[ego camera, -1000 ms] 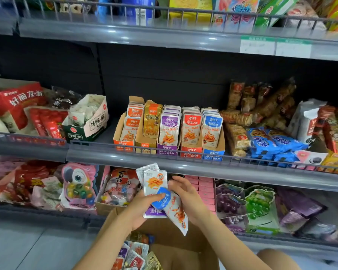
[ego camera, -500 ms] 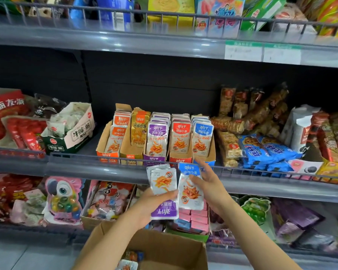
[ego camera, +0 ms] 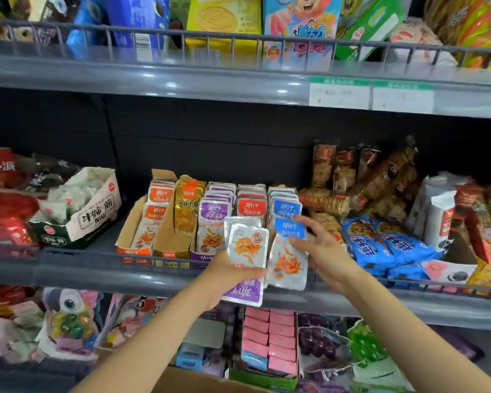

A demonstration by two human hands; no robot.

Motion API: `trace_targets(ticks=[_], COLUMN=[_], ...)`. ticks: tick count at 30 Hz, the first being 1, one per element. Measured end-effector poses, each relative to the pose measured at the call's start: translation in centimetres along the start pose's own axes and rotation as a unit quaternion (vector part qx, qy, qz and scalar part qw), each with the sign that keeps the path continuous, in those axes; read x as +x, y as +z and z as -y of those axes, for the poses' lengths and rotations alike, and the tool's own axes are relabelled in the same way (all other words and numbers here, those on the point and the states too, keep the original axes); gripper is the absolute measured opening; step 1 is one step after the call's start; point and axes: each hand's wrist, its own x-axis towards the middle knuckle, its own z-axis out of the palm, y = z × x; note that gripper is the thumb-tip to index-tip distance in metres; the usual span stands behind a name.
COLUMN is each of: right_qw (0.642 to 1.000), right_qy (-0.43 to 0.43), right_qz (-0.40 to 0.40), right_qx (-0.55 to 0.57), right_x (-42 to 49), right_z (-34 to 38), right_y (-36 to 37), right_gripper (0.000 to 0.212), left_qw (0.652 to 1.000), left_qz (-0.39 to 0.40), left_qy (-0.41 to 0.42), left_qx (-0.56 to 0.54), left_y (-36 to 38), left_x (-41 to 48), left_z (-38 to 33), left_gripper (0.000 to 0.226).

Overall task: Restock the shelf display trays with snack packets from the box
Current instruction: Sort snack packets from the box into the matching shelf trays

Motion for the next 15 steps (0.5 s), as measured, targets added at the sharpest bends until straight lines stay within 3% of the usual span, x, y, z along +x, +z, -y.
trace_targets(ticks=[5, 8, 11, 13, 15], right_qw=[0.973, 0.963, 0.941, 0.911, 0.855], right_qy=[-0.188, -0.206, -0.204, -0.205, -0.211], right_qz=[-0.11, -0.118, -0.114, -0.105, -0.111], right_qx=[-0.072, -0.127, -0.243, -0.343, -0.46], right_x=[4.9, 7.5, 8.8, 9.3, 9.7], right_z=[3.4, 3.3, 1.9, 1.2, 0.8], right_y=[-1.4, -1.4, -1.1, -1.3, -1.8], right_gripper=[0.038, 0.046, 0.039, 0.038, 0.044], left_qw=[0.994, 0.99, 0.989, 0.989, 0.988], left_qz=[-0.014, -0.001, 0.004, 0.013, 0.021], left_qy=[-0.049, -0.056, -0.066, -0.069, -0.068], left_qx=[-0.092, -0.126, -0.133, -0.133, -0.135], left_y=[-0.6, -1.0, -1.2, -1.5, -1.9], left_x=[2.1, 2.8, 2.8, 2.7, 2.6], left_z=[-1.6, -1.8, -1.6, -1.4, -1.3], left_gripper=[0.051, 0.032, 0.024, 0.024, 0.024])
